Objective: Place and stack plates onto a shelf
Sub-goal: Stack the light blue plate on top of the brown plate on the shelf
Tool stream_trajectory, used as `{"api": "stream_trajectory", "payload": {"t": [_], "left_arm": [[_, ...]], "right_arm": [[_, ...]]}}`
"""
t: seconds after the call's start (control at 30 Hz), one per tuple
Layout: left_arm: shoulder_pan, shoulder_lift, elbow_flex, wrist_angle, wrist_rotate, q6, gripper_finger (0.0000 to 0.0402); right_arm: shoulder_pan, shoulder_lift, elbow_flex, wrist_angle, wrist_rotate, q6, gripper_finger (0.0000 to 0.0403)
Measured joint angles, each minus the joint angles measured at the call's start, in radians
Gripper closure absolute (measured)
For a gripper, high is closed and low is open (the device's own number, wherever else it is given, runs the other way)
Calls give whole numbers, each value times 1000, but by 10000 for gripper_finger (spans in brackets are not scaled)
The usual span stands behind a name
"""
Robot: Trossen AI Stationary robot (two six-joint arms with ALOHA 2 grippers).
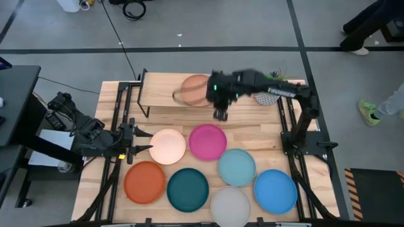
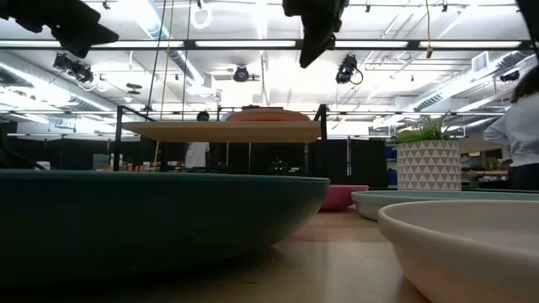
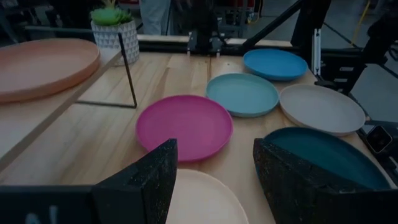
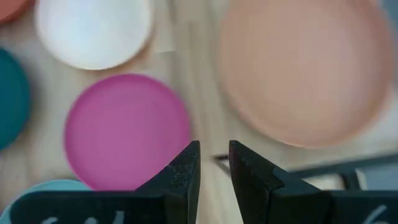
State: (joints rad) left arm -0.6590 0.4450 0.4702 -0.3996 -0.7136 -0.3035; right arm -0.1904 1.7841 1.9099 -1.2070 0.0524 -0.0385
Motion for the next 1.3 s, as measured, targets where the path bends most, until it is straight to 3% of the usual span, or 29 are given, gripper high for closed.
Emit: {"api": "stream_trajectory", "payload": {"t": [0.2,0.37,0.67,0.83,1.3], "left_arm": [[0,0,0,-17,0,-8,182],[0,0,0,-18,9,-8,182],[0,0,0,-18,11,-8,182],[0,0,0,-18,11,-7,182],[0,0,0,-17,-11,-1,182]], "right_arm": [[172,-86,-333,285,-1,32,312],[257,-104,-492,350,0,94,312],[326,-103,-694,340,-61,243,312],[360,-103,-789,335,-36,326,308],[344,-103,-931,379,-16,403,245]]}}
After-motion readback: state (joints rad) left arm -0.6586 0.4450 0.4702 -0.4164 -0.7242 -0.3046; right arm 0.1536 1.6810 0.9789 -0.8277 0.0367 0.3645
